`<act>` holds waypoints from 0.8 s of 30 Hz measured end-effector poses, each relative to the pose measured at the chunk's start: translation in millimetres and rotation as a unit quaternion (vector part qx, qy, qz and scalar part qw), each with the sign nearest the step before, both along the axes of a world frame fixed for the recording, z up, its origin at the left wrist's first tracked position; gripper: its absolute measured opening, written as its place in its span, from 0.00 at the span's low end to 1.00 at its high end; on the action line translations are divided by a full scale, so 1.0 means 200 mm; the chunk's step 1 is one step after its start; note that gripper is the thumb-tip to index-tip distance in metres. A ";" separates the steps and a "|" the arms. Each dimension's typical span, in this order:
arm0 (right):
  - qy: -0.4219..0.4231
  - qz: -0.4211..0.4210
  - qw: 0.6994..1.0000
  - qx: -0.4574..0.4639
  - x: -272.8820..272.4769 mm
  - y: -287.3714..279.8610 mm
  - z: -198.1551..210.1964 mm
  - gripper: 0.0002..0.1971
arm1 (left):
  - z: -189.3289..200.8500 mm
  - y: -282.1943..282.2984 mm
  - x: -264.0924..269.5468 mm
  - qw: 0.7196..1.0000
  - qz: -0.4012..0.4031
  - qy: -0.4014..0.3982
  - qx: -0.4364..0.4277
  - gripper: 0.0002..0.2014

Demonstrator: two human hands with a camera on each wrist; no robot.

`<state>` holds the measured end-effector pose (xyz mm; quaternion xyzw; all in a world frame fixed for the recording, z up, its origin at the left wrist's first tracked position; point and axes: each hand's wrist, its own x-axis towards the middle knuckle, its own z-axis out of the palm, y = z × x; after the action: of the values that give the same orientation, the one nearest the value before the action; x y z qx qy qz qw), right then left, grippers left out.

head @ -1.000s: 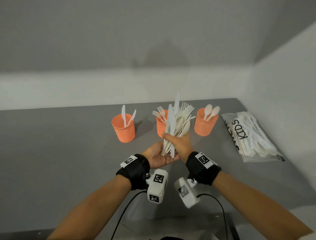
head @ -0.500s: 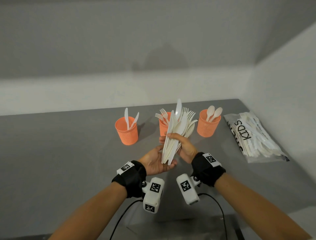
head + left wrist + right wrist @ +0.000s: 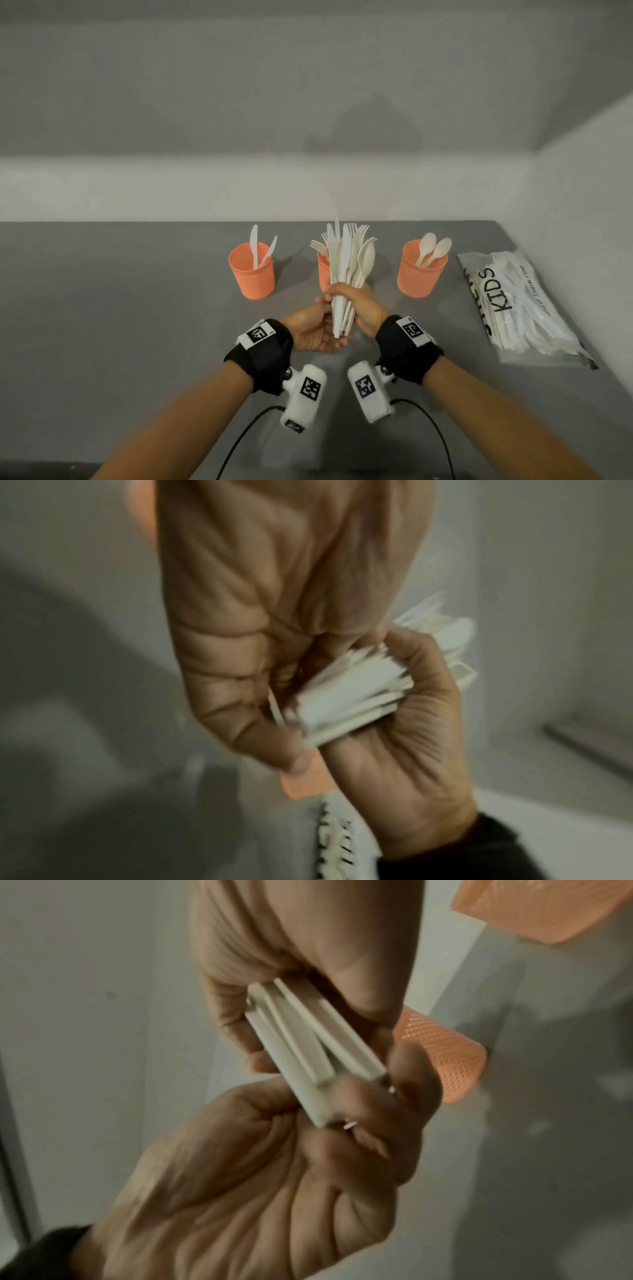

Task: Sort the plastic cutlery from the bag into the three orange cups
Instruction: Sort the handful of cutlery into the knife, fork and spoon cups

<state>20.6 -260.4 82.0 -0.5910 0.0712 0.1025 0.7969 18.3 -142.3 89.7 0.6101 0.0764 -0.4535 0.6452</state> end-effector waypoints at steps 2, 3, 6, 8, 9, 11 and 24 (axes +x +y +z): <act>0.017 -0.012 1.000 0.022 0.02 -0.05 -0.01 0.07 | 0.02 -0.01 0.02 0.994 -0.026 -0.076 0.073 0.11; 0.026 -0.005 0.999 0.035 0.02 -0.08 -0.01 0.07 | 0.03 -0.02 0.04 0.988 -0.028 -0.117 0.092 0.09; 0.059 0.041 0.995 0.073 0.02 -0.17 -0.02 0.01 | 0.08 -0.05 0.11 0.968 0.043 -0.231 0.093 0.08; 0.078 0.070 0.991 0.079 0.01 -0.21 -0.03 0.08 | 0.12 -0.08 0.17 0.958 0.120 -0.256 0.053 0.05; 0.086 0.082 0.990 0.079 0.01 -0.23 -0.03 0.10 | 0.15 -0.09 0.19 0.954 0.147 -0.258 0.035 0.05; 0.097 0.106 0.987 0.077 0.01 -0.26 -0.03 0.10 | 0.19 -0.13 0.24 0.952 0.165 -0.257 0.017 0.08; 0.087 0.133 0.982 0.098 0.03 -0.43 -0.07 0.17 | 0.13 -0.28 0.35 0.923 0.215 -0.318 0.018 0.12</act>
<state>26.8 -346.8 67.4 -0.5031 0.0503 0.2652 0.8210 88.2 -198.0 116.0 0.7027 0.0047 -0.0843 0.7064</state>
